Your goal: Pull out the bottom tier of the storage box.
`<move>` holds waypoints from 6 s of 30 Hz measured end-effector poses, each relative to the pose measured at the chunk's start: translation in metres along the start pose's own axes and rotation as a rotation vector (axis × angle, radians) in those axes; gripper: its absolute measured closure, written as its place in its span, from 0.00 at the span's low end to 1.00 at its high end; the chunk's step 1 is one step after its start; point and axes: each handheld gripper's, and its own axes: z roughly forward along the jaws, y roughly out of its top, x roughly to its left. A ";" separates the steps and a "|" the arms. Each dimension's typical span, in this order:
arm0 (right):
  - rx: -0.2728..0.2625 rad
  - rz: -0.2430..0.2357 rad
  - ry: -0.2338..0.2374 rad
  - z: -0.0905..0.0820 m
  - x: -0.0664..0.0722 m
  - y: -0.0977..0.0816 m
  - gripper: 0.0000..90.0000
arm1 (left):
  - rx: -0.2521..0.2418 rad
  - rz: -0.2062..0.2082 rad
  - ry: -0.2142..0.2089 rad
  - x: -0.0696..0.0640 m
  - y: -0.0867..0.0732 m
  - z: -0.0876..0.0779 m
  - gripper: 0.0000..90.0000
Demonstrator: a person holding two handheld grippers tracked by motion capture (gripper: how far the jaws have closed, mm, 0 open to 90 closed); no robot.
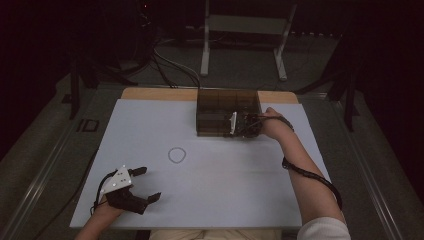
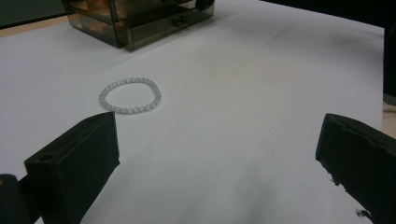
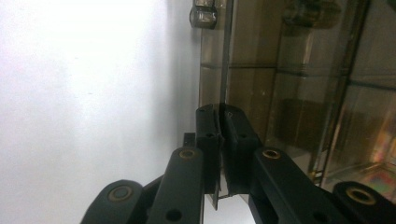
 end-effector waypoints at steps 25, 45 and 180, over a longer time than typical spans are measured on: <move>-0.032 0.019 0.076 -0.014 0.024 -0.002 0.97 | 0.006 0.001 0.000 -0.001 0.000 0.001 0.01; -0.058 0.014 0.108 -0.021 0.040 -0.006 0.97 | 0.006 -0.001 0.000 0.000 0.000 0.001 0.01; -0.617 0.479 0.107 -0.063 0.042 0.099 0.00 | 0.007 -0.002 -0.011 0.000 0.000 0.000 0.01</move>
